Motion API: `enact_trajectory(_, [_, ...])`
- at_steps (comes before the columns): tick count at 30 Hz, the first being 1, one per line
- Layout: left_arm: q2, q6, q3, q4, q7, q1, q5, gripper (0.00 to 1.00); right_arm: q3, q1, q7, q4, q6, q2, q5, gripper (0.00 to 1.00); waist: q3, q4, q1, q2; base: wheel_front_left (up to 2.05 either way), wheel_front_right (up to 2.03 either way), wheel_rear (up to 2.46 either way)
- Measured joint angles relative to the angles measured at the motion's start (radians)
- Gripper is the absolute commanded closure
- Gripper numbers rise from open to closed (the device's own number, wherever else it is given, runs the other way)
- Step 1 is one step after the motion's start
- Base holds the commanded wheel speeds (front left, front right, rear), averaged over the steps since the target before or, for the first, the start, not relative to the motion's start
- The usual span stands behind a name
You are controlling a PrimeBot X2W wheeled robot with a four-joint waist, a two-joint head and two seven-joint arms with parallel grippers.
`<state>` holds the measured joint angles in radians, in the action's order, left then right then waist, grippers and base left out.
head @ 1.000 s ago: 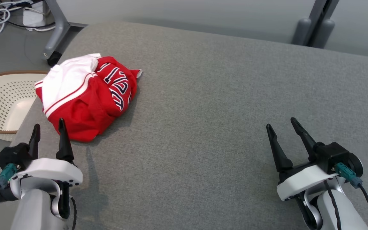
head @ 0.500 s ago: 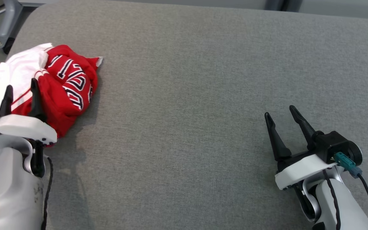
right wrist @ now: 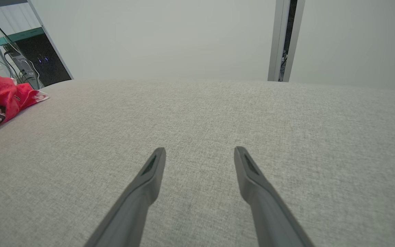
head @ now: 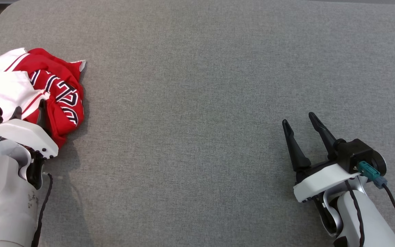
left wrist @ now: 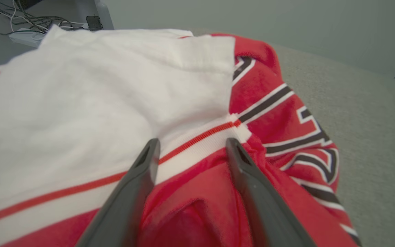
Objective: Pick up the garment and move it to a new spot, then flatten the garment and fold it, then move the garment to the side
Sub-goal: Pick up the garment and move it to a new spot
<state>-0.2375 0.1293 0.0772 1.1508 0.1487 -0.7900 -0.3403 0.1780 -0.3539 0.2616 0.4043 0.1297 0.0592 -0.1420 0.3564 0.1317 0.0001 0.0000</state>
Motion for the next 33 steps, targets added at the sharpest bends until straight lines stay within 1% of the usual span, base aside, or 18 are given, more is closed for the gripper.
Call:
enact_trajectory(2, [0.001, -0.004, -0.002, 0.028, 0.001, -0.007, -0.001, 0.00, -0.001, 0.000, 0.000, 0.000, 0.000, 0.000, 0.000, 0.00, -0.001, -0.002, 0.0000, 0.0000, 0.00, 0.00, 0.00])
enact_trajectory(3, [0.001, -0.004, -0.002, 0.028, 0.001, -0.007, -0.001, 0.40, -0.001, 0.000, 0.000, 0.000, 0.000, 0.000, 0.000, 0.00, -0.001, -0.002, 0.0000, 0.0000, 0.00, 0.00, 0.00])
enact_trajectory(4, [0.001, -0.004, -0.007, 0.038, 0.001, -0.011, -0.001, 1.00, -0.001, 0.000, 0.000, 0.002, 0.000, 0.000, 0.000, 0.00, -0.001, -0.003, -0.0001, 0.0000, 0.00, 0.00, 0.00])
enact_trajectory(9, [0.004, -0.004, -0.017, 0.077, -0.003, -0.020, -0.006, 1.00, 0.000, 0.000, 0.000, 0.012, 0.000, -0.001, -0.007, 0.00, -0.006, -0.002, 0.0000, 0.0000, 0.00, 0.00, 0.00])
enact_trajectory(16, [-0.003, -0.003, -0.038, 0.086, 0.068, -0.031, -0.005, 1.00, 0.003, 0.001, 0.000, 0.018, 0.000, -0.004, -0.021, 0.00, -0.044, -0.005, 0.0000, 0.0000, 0.00, 0.00, 0.00])
enact_trajectory(20, [0.000, -0.002, -0.055, 0.072, 0.090, -0.040, -0.002, 1.00, 0.001, 0.017, 0.000, 0.020, 0.000, -0.007, -0.035, 0.00, -0.078, -0.011, 0.0000, 0.0000, 0.00, 0.00, 0.00])
enact_trajectory(23, [0.016, -0.002, -0.070, 0.058, 0.100, -0.041, 0.005, 1.00, 0.004, 0.024, 0.000, 0.020, 0.000, -0.008, -0.042, 0.00, -0.106, -0.023, 0.0000, 0.0000, 0.00, 0.00, 0.00])
enact_trajectory(26, [0.044, -0.001, -0.085, 0.042, 0.107, -0.041, 0.004, 1.00, 0.010, 0.036, 0.000, 0.020, 0.000, -0.010, -0.050, 0.00, -0.127, -0.045, 0.0000, 0.0001, 0.00, 0.00, 0.00])
enact_trajectory(30, [0.093, 0.000, -0.115, 0.007, 0.109, -0.037, -0.004, 1.00, 0.014, 0.052, 0.000, 0.024, 0.000, -0.010, -0.069, 0.00, -0.151, -0.084, 0.0000, 0.0000, 0.00, 0.00, 0.00])
enact_trajectory(33, [0.118, 0.000, -0.151, -0.012, 0.111, -0.028, -0.005, 1.00, 0.016, 0.058, 0.000, 0.026, 0.000, -0.011, -0.079, 0.00, -0.162, -0.120, 0.0000, 0.0001, 0.00, 0.00, 0.00])
